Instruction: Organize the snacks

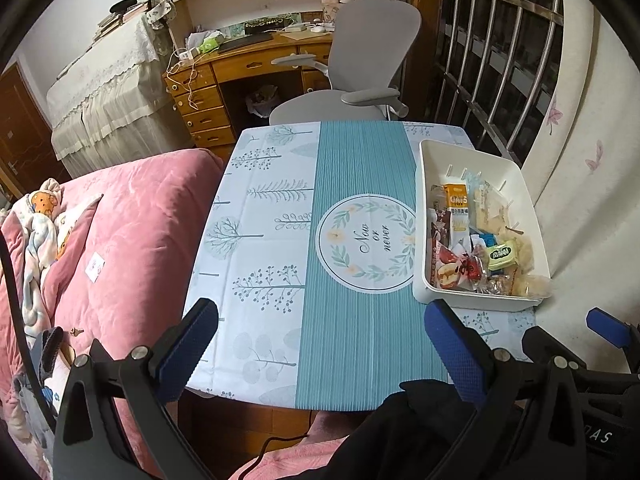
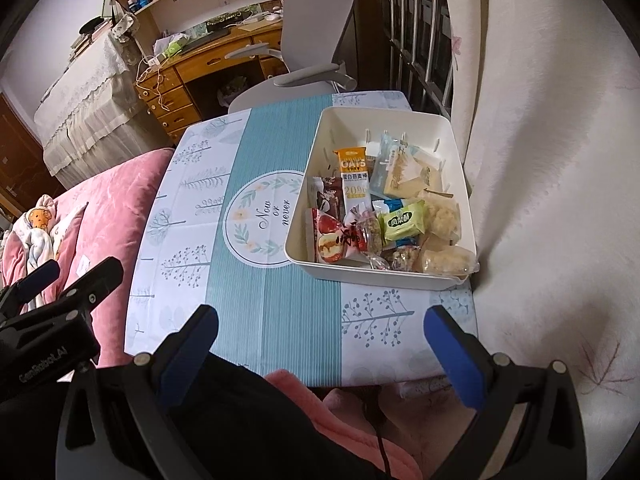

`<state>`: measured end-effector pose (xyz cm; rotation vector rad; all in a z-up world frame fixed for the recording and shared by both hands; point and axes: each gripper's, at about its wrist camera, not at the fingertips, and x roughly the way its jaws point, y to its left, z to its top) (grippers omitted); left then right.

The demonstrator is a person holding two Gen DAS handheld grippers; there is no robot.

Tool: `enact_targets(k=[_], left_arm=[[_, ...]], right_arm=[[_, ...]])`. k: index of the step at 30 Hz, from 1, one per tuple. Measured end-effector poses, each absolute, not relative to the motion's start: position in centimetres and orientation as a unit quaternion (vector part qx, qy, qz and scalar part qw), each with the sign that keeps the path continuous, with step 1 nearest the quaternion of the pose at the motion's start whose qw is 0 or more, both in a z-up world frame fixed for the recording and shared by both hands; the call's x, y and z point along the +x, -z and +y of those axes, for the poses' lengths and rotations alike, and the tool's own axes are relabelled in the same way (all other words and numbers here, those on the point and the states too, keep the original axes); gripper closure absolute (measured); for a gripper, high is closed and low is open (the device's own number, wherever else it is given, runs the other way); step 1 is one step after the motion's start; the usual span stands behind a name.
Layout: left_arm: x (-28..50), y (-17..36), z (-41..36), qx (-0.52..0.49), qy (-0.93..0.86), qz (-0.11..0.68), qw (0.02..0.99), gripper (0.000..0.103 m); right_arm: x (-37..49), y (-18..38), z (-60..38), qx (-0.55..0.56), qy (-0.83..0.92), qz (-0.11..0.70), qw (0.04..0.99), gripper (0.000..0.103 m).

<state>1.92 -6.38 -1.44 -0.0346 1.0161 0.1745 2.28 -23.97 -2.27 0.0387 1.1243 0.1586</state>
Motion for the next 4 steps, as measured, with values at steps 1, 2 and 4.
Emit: enact_targets(k=[1,2,4], left_arm=[[2.0,1.52,-6.31,-0.016,-0.083,0.486,0.87,0.001],[2.09,1.62,-6.24,-0.016,-0.083,0.486,0.87,0.001],[2.25,1.75,-6.14,-0.015,-0.083,0.485,0.87,0.0]], right_arm=[[2.39,2.33,-23.95,0.019,-0.075,0.533,0.843,0.0],[2.44,2.33,-23.99,0.019,-0.075,0.533,0.843,0.0],[2.63,2.39,-23.98,0.019,-0.075,0.533,0.843,0.0]])
